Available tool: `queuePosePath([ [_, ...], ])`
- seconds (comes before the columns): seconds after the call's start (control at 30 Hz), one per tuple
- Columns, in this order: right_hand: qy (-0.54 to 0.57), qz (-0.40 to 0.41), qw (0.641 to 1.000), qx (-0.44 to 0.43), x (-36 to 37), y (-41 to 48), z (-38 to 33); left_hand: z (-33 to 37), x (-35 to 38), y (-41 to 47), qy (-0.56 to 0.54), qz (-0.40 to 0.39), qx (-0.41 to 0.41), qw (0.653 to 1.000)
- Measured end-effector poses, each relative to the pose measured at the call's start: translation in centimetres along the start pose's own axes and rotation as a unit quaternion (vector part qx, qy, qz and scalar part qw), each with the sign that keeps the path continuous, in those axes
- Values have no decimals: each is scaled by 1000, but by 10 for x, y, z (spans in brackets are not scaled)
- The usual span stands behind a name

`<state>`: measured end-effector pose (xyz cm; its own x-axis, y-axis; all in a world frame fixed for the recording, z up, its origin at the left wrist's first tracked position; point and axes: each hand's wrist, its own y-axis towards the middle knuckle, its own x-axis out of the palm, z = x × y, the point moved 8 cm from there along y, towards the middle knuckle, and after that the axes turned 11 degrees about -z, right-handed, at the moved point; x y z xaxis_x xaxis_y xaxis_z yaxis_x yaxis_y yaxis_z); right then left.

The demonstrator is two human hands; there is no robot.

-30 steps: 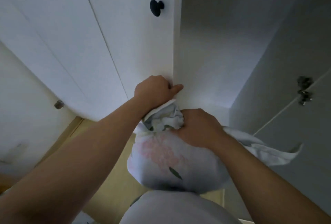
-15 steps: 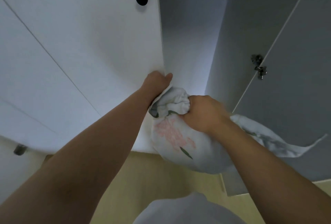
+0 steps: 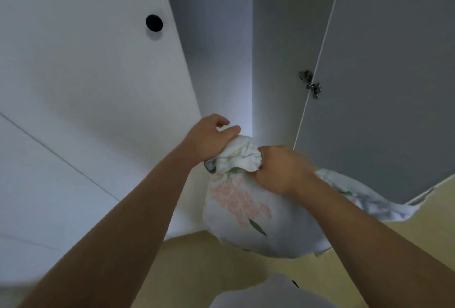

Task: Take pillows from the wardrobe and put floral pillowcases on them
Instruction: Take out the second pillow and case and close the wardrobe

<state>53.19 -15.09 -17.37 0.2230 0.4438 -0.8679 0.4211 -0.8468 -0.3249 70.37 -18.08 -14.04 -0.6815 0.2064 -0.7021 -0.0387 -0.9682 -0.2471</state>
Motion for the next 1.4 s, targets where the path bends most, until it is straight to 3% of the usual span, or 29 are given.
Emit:
queuePosePath([
  [0.07,14,3,1000,18,2,-8,14,28,30,-25,7,-131,61,990],
  [0.13,32,1,999,32,4,-17,26,44,59,-43,144,-189,145,960],
  [0.23,58,-5,997,52,7,-37,39,48,85,-40,310,-138,199,920],
  [0.33,85,-7,994,71,14,-59,54,55,104,-30,323,-112,201,918],
  [0.67,157,23,970,183,31,-136,129,94,181,-48,304,-185,307,882],
  [0.73,315,52,927,198,38,-157,149,100,196,-55,309,-195,328,871],
  [0.83,523,201,793,240,33,-184,176,102,202,-58,310,-190,329,872],
  [0.9,527,308,721,329,24,-205,201,106,204,-61,310,-190,337,868],
  [0.97,505,356,696,366,11,-215,219,110,205,-64,313,-189,344,865],
  [1.17,530,346,722,278,-30,-185,240,106,202,-59,319,-180,332,869],
  [1.4,375,374,781,330,-27,-188,220,91,198,-47,315,-171,302,883],
])
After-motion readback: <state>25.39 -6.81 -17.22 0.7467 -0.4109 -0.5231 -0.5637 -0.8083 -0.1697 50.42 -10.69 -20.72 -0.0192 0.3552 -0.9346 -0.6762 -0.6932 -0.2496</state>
